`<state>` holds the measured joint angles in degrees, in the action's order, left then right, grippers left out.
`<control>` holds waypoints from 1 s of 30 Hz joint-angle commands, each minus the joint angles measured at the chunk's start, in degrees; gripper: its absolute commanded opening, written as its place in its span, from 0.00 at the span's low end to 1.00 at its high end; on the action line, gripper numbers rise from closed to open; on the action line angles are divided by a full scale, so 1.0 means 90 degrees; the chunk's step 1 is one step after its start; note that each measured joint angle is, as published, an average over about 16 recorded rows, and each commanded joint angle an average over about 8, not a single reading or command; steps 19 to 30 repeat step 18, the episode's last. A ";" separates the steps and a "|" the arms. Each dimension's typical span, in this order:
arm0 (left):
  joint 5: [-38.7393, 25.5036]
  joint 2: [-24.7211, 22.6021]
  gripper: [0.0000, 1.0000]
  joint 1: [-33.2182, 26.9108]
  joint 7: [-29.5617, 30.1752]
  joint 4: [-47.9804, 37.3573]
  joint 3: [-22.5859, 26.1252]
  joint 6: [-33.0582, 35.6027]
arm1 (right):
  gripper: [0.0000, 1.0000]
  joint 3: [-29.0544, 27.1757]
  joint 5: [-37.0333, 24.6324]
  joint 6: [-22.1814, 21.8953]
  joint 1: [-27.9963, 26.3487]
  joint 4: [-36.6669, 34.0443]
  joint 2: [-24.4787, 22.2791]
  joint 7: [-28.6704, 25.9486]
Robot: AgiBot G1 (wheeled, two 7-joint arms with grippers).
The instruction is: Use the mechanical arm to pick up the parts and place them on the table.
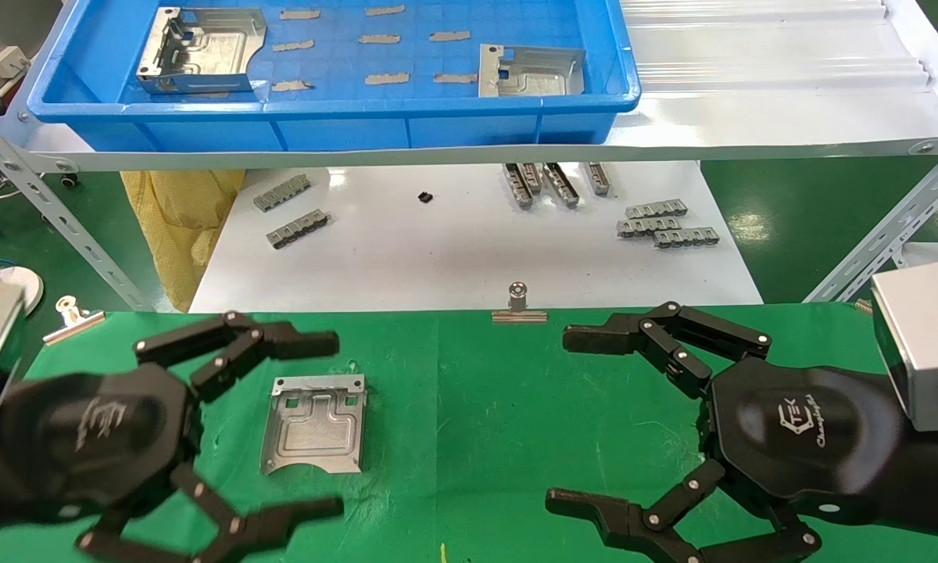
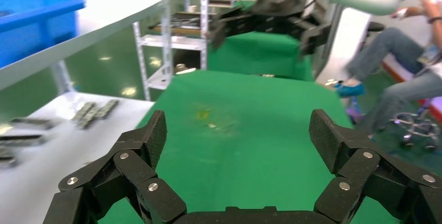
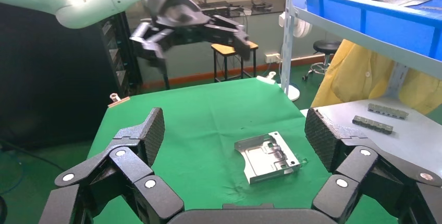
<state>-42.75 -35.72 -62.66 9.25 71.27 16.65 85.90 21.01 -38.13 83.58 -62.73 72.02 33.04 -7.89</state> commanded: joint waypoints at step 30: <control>0.0155 0.0113 1.00 0.0188 0.0206 0.0384 -0.0105 -0.0035 | 1.00 -0.0001 0.0001 -0.0001 0.0001 -0.0001 -0.0001 0.0000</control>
